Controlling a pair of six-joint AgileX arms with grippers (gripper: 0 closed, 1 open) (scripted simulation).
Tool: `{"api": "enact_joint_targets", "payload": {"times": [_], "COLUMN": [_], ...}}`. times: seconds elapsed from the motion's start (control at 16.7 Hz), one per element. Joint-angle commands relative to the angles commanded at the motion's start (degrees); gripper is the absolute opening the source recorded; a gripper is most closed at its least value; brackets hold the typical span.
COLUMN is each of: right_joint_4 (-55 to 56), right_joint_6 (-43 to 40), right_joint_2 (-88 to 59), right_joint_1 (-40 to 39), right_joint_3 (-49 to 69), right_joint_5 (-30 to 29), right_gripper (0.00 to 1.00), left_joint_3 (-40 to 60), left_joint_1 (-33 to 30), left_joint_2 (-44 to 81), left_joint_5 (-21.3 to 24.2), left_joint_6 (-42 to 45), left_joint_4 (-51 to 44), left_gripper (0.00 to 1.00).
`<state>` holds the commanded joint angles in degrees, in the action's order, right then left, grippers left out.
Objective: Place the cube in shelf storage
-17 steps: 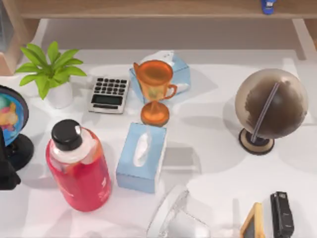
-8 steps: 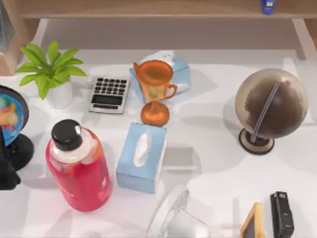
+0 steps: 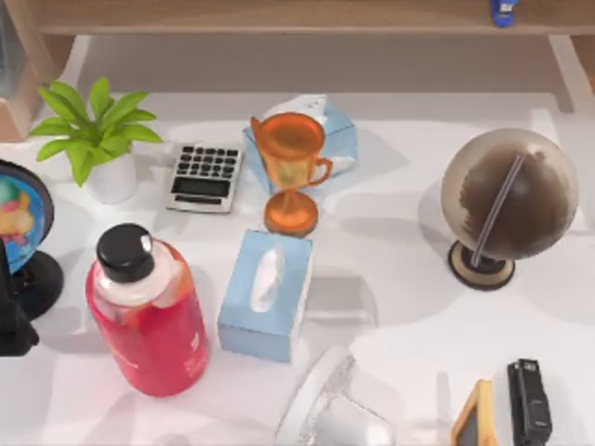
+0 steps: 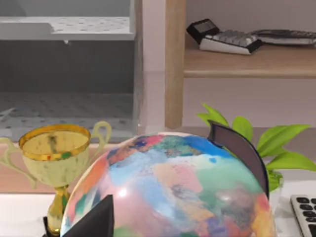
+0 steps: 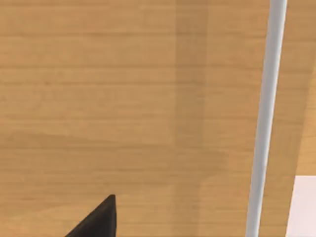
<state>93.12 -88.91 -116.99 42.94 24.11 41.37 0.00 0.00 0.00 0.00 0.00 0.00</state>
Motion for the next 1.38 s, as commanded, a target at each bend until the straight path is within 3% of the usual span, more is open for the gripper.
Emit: {"api": "enact_joint_targets", "payload": {"times": [0.36, 0.6, 1.02, 1.38], "right_joint_4": [-1.70, -12.15, -48.97, -89.54], "right_joint_6": [0.34, 2.89, 13.47, 28.06], "right_joint_2": [-0.33, -1.18, -4.61, -7.85], "right_joint_1": [0.84, 5.84, 11.16, 4.19], "right_joint_3": [1.49, 9.87, 38.53, 68.09], "right_joint_5": [-0.95, -5.99, -19.06, -28.36], "right_gripper": [1.00, 1.00, 1.00, 1.00], "left_joint_3": [0.00, 0.00, 0.00, 0.00], "left_joint_1": [0.00, 0.00, 0.00, 0.00], "left_joint_2": [0.00, 0.00, 0.00, 0.00], "left_joint_5": [0.00, 0.00, 0.00, 0.00], "left_joint_6": [0.00, 0.00, 0.00, 0.00], "left_joint_4": [0.00, 0.00, 0.00, 0.00], "left_gripper": [1.00, 1.00, 1.00, 1.00]}}
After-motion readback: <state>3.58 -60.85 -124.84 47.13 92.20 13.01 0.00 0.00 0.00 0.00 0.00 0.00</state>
